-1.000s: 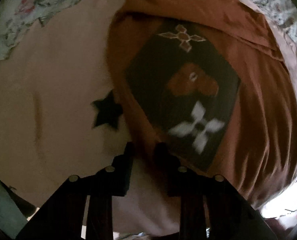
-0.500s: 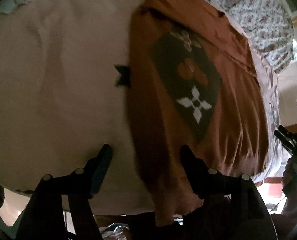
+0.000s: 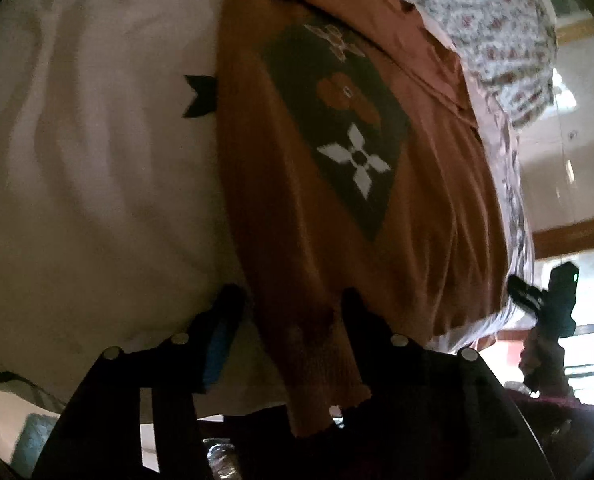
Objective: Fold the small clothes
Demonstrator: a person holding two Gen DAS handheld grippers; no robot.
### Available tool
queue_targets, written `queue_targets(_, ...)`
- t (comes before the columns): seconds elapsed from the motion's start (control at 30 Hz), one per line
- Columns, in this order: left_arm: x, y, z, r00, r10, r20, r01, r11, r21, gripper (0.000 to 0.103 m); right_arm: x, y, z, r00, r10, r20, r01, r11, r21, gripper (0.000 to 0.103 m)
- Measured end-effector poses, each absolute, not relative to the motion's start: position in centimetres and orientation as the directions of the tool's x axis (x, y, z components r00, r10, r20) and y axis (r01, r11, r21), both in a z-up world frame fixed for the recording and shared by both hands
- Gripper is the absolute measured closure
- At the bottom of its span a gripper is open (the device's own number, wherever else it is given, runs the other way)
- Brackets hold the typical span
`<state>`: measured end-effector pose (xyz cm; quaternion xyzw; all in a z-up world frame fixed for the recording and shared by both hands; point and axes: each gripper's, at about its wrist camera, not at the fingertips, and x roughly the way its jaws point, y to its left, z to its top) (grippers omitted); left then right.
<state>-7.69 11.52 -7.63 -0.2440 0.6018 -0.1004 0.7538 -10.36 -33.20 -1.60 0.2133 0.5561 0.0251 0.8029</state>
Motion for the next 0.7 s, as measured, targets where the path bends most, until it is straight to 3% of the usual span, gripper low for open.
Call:
queue_targets(0.13,-7.4,10.4,-7.8,0.219,-0.476,-0.852,-0.089,0.86,-0.503,0.049,-9.7,-31.8,-2.5,0.382,0.318,-0.868,0.143,0.907,0.395,0.048)
queue_targets(0.2,-7.5,10.1,-7.8,0.222,-0.471,-0.854,-0.075,0.865,-0.497,0.051,-9.7,-31.9,-2.7,0.383,0.339,-0.859,0.137,0.899,0.416,0.055)
queue_targets(0.27,-7.7,10.3,-7.8,0.23,-0.469,-0.852,-0.074,0.865,-0.496,0.057,-9.9,-32.9,-2.9,0.392,0.376,-0.84,0.145,0.876,0.46,0.059)
queue_targets(0.37,-7.9,10.5,-8.0,0.242,-0.462,-0.853,-0.091,0.865,-0.494,0.076,-10.4,-34.3,-3.4,0.409,0.444,-0.797,0.165,0.823,0.543,0.064)
queue_targets(0.43,-8.1,11.0,-8.2,0.247,-0.466,-0.85,-0.097,0.861,-0.5,0.088,-10.3,-34.3,-3.6,0.4,0.44,-0.804,0.164,0.829,0.535,0.077)
queue_targets(0.47,-8.2,11.3,-8.3,0.25,-0.468,-0.848,-0.099,0.859,-0.503,0.092,-10.3,-34.3,-3.7,0.394,0.443,-0.805,0.162,0.829,0.535,0.09)
queue_targets(0.5,-8.4,11.5,-8.2,0.255,-0.465,-0.848,-0.1,0.859,-0.502,0.097,-10.3,-34.2,-3.7,0.388,0.446,-0.807,0.158,0.83,0.535,0.092)
queue_targets(0.7,-10.1,12.0,-5.0,0.408,-0.456,-0.791,-0.091,0.842,-0.532,0.099,-11.9,-33.9,-0.8,0.47,0.427,-0.772,0.122,0.835,0.536,0.093)
